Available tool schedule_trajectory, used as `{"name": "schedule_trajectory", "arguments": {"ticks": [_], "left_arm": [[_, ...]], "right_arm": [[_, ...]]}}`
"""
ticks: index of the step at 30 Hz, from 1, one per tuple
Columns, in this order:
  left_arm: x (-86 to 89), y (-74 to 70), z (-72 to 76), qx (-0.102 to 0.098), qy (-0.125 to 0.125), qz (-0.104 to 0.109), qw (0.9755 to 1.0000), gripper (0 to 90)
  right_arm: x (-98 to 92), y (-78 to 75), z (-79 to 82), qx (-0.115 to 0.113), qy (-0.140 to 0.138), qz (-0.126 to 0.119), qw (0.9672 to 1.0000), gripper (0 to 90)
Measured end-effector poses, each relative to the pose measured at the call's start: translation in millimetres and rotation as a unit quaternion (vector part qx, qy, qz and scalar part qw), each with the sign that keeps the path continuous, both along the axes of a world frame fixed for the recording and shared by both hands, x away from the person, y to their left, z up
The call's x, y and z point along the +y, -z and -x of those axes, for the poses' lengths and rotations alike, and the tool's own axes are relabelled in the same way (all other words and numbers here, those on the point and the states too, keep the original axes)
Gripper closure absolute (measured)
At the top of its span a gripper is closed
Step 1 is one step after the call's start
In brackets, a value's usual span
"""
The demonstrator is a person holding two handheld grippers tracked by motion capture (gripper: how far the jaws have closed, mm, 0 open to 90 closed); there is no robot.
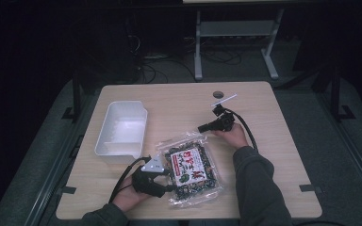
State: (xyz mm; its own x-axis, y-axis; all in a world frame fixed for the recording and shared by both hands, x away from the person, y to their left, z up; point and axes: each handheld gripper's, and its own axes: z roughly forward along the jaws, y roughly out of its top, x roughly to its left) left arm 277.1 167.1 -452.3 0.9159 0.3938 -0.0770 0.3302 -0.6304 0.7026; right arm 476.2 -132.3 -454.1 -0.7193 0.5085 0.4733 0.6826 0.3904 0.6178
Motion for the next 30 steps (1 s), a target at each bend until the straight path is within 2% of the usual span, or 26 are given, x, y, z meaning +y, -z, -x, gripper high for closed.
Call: {"name": "schedule_trajectory", "arguments": {"ticks": [3,7,9,13,15,16,17,19,23,24,27,28,29,30], "left_arm": [[3.1,-3.7,0.2,-0.008,-0.012,0.012,0.9998,35.1],[6.7,-9.1,1.9,-0.028,-0.031,0.026,0.9988,29.1],[7.6,-10.4,2.0,-0.031,-0.039,0.032,0.9983,27.3],[7.3,-10.1,1.5,-0.023,-0.05,0.038,0.9978,24.1],[6.8,-9.6,1.3,-0.021,-0.053,0.041,0.9975,23.0],[6.8,-9.1,0.3,-0.015,-0.055,0.045,0.9973,22.6],[6.8,-9.1,0.3,-0.015,-0.055,0.045,0.9973,22.0],[7.3,-9.4,-0.3,-0.009,-0.063,0.055,0.9965,21.2],[8.0,-10.8,-1.8,-0.006,-0.069,0.067,0.9954,21.2],[7.7,-10.4,-4.0,0.002,-0.07,0.074,0.9948,21.2],[5.9,-8.2,-8.5,0.016,-0.071,0.085,0.9937,21.2],[5.9,-8.2,-8.5,0.016,-0.071,0.085,0.9937,21.4],[4.9,-7.4,-10.5,0.024,-0.07,0.089,0.9933,21.4],[2.1,-5.0,-15.5,0.043,-0.064,0.105,0.9915,22.3]], "right_arm": [[-5.4,-12.5,5.2,-0.016,-0.001,-0.011,0.9998,89.9],[-16.6,-30.7,16.1,-0.036,0.006,-0.036,0.9987,89.9],[-22.0,-39.1,22.8,-0.05,0.006,-0.04,0.9979,89.9],[-33.5,-55.2,37.1,-0.075,0.011,-0.052,0.9958,90.0],[-36.6,-58.9,40.5,-0.079,0.012,-0.058,0.9951,90.0],[-42.5,-66.4,47.2,-0.092,0.014,-0.069,0.9932,90.0],[-42.5,-66.4,47.2,-0.092,0.014,-0.069,0.9932,90.0],[-50.0,-77.9,57.4,-0.111,0.017,-0.086,0.99,90.0],[-55.9,-88.6,67.0,-0.126,0.018,-0.101,0.9867,90.0],[-58.4,-94.5,72.9,-0.135,0.014,-0.11,0.9845,90.0],[-60.3,-102.0,81.2,-0.148,0.011,-0.119,0.9818,90.0],[-60.3,-102.0,81.2,-0.148,0.011,-0.119,0.9818,90.0],[-60.4,-104.1,83.6,-0.152,0.008,-0.12,0.981,89.9],[-60.6,-107.8,88.0,-0.158,0.005,-0.125,0.9794,90.0]]}}
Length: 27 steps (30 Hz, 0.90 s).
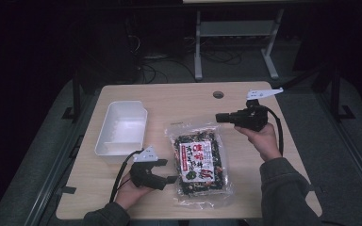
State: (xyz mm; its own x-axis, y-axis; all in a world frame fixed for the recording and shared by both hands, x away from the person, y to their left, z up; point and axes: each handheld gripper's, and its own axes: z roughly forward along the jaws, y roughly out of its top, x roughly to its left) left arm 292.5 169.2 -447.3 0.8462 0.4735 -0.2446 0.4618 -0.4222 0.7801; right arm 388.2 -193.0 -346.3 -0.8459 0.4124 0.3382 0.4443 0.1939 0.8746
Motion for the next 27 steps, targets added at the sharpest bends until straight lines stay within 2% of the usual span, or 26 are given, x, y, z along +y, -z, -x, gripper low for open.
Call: {"name": "schedule_trajectory", "arguments": {"ticks": [4,6,7,10,15,21,25,27], "left_arm": [[-6.3,3.2,-9.3,0.024,0.019,0.031,0.9991,28.0],[-7.3,3.6,-11.5,0.03,0.022,0.037,0.9986,32.6],[-8.5,3.9,-15.5,0.043,0.028,0.052,0.9973,35.2],[-7.9,2.0,-17.9,0.049,0.034,0.081,0.9949,44.3],[-4.5,-3.5,-15.5,0.045,0.045,0.105,0.9924,60.0],[-7.6,-11.6,-13.1,0.042,0.072,0.103,0.9912,72.2],[-10.4,-16.9,-10.5,0.026,0.081,0.092,0.9922,74.5],[-10.6,-18.3,-9.0,0.019,0.08,0.089,0.9927,75.0]], "right_arm": [[-0.7,-6.1,7.3,-0.012,-0.007,-0.011,0.9998,89.9],[-1.2,-7.2,8.7,-0.014,-0.008,-0.014,0.9998,89.9],[-2.1,-9.2,11.3,-0.017,-0.01,-0.019,0.9996,89.9],[-4.7,-11.1,15.2,-0.022,-0.01,-0.027,0.9993,89.9],[-13.5,-13.2,20.7,-0.028,-0.002,-0.04,0.9988,89.9],[-18.6,-15.1,26.3,-0.033,-0.001,-0.044,0.9985,89.9],[-24.0,-16.1,28.8,-0.031,-0.007,-0.047,0.9984,89.2],[-26.6,-15.8,29.9,-0.03,-0.011,-0.047,0.9984,85.7]]}}
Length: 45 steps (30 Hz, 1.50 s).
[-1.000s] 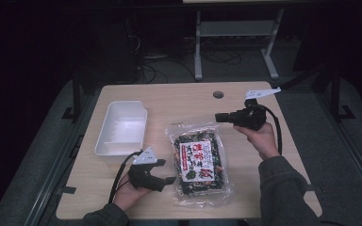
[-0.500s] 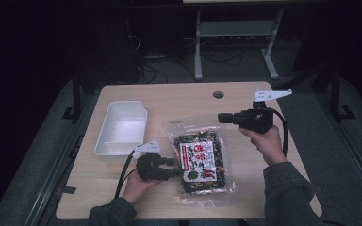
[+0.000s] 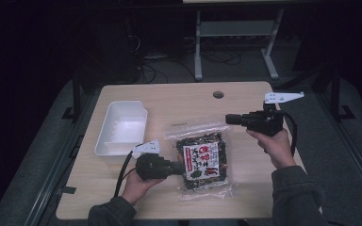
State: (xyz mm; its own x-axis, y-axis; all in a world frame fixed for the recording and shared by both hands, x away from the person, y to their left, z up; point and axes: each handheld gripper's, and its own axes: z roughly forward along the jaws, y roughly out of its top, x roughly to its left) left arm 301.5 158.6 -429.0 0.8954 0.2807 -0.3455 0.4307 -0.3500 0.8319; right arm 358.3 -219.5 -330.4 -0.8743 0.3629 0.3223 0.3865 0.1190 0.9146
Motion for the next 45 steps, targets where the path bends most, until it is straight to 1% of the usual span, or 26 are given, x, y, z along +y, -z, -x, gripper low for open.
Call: {"name": "schedule_trajectory", "arguments": {"ticks": [2,4,5,7,9,10,12,17,19,21,22,23,25,26,27,30,32,33,35,36,37,41,43,45], "left_arm": [[0.1,-0.8,0.8,-0.007,-0.002,-0.005,1.0,75.1],[0.8,-1.1,0.6,-0.008,-0.002,-0.006,1.0,75.1],[1.0,-1.2,0.6,-0.009,-0.002,-0.006,0.9999,75.1],[1.1,-1.5,0.9,-0.011,-0.002,-0.007,0.9999,75.1],[0.9,-1.7,1.3,-0.013,-0.002,-0.007,0.9999,75.1],[0.9,-1.7,1.3,-0.013,-0.002,-0.007,0.9999,75.1],[0.9,-2.2,2.0,-0.015,-0.001,-0.007,0.9999,75.1],[1.4,-2.9,2.0,-0.018,0.001,-0.01,0.9998,75.1],[1.5,-3.0,2.2,-0.018,0.001,-0.008,0.9998,75.1],[1.2,-3.2,2.3,-0.016,0.001,-0.007,0.9998,75.1],[1.2,-3.2,2.3,-0.016,0.001,-0.007,0.9998,75.1],[1.0,-4.0,2.5,-0.017,0.002,-0.008,0.9998,75.1],[0.7,-5.2,3.0,-0.018,0.003,-0.007,0.9998,75.1],[0.7,-5.2,3.0,-0.018,0.003,-0.007,0.9998,75.1],[0.5,-6.0,3.3,-0.021,0.004,-0.007,0.9998,75.1],[0.8,-6.3,3.4,-0.022,0.006,-0.008,0.9997,75.0],[1.9,-6.1,2.9,-0.021,0.006,-0.008,0.9997,74.9],[2.5,-6.0,2.5,-0.022,0.005,-0.008,0.9997,74.7],[3.5,-6.2,2.4,-0.023,-0.001,-0.007,0.9997,72.2],[4.1,-6.4,2.2,-0.027,-0.006,-0.01,0.9996,69.7],[4.8,-6.3,1.9,-0.026,-0.007,-0.009,0.9996,66.8],[5.9,-7.1,2.9,-0.037,-0.015,-0.015,0.9991,62.0],[6.2,-7.4,3.5,-0.042,-0.02,-0.021,0.9987,57.9],[7.1,-7.6,4.0,-0.044,-0.029,-0.027,0.9983,52.9]], "right_arm": [[-1.6,1.2,0.2,0.005,-0.002,0.01,0.9999,74.4],[-2.7,3.1,-0.7,0.017,-0.006,0.01,0.9998,60.9],[-2.5,3.7,-0.4,0.019,-0.003,0.016,0.9997,55.3],[-1.3,7.0,0.5,0.019,-0.004,0.017,0.9997,47.6],[1.3,11.9,0.2,0.028,-0.007,0.024,0.9993,39.5],[2.8,15.1,0.2,0.031,-0.008,0.028,0.9991,37.8],[6.4,21.9,-0.1,0.045,-0.022,0.033,0.9982,34.9],[19.1,37.0,0.7,0.06,-0.046,0.056,0.9956,32.2],[24.4,41.9,0.5,0.064,-0.054,0.069,0.9941,32.0],[29.5,46.7,-0.7,0.072,-0.067,0.074,0.9924,33.6],[29.5,46.7,-0.7,0.072,-0.067,0.074,0.9924,33.6],[33.8,49.5,-1.5,0.074,-0.078,0.078,0.9911,38.0],[36.1,50.3,-1.9,0.072,-0.092,0.078,0.9901,41.1],[36.1,50.3,-1.9,0.072,-0.092,0.078,0.9901,41.1],[37.5,50.9,-2.5,0.071,-0.101,0.078,0.9893,47.7],[39.2,51.2,-2.0,0.071,-0.117,0.073,0.9878,55.5],[39.0,51.2,-1.5,0.074,-0.13,0.063,0.9867,61.2],[38.1,51.1,-1.1,0.076,-0.136,0.055,0.9862,66.9],[36.2,50.7,0.5,0.074,-0.144,0.042,0.9859,70.0],[35.3,50.3,1.3,0.074,-0.149,0.039,0.9853,72.4],[34.2,49.9,2.2,0.075,-0.157,0.033,0.9841,73.7],[31.3,48.1,7.6,0.072,-0.151,0.03,0.9854,74.4],[29.8,45.8,10.1,0.068,-0.144,0.032,0.9867,74.6],[27.1,42.4,12.8,0.061,-0.133,0.027,0.9889,74.8]]}}
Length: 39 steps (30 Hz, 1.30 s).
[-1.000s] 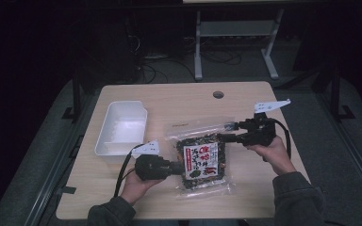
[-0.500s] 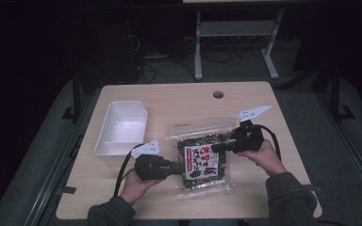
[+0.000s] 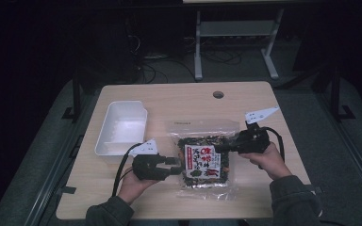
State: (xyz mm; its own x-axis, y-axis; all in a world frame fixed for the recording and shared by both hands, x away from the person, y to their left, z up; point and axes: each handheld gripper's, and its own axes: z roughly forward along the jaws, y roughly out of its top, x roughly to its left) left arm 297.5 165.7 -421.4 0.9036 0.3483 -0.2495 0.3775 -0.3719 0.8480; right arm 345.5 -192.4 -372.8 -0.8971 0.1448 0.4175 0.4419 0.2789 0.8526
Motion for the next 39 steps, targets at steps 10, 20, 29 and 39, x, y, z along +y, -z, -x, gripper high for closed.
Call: {"name": "schedule_trajectory", "arguments": {"ticks": [10,20,29,39], "left_arm": [[7.4,-2.9,6.6,-0.021,-0.018,-0.028,0.9992,39.7],[16.9,-1.9,16.5,-0.036,-0.027,-0.054,0.9975,36.0],[20.1,0.3,25.4,-0.052,-0.027,-0.083,0.9948,31.4],[25.4,1.6,32.2,-0.06,-0.021,-0.097,0.9932,30.2]], "right_arm": [[-23.7,-12.8,10.3,-0.021,0.077,-0.004,0.9968,75.0],[-31.8,-24.9,13.4,-0.03,0.166,-0.004,0.9857,75.0],[-26.1,-33.5,14.6,-0.039,0.236,-0.002,0.971,75.0],[-8.1,-42.5,12.7,-0.047,0.274,-0.003,0.9606,75.0]]}}
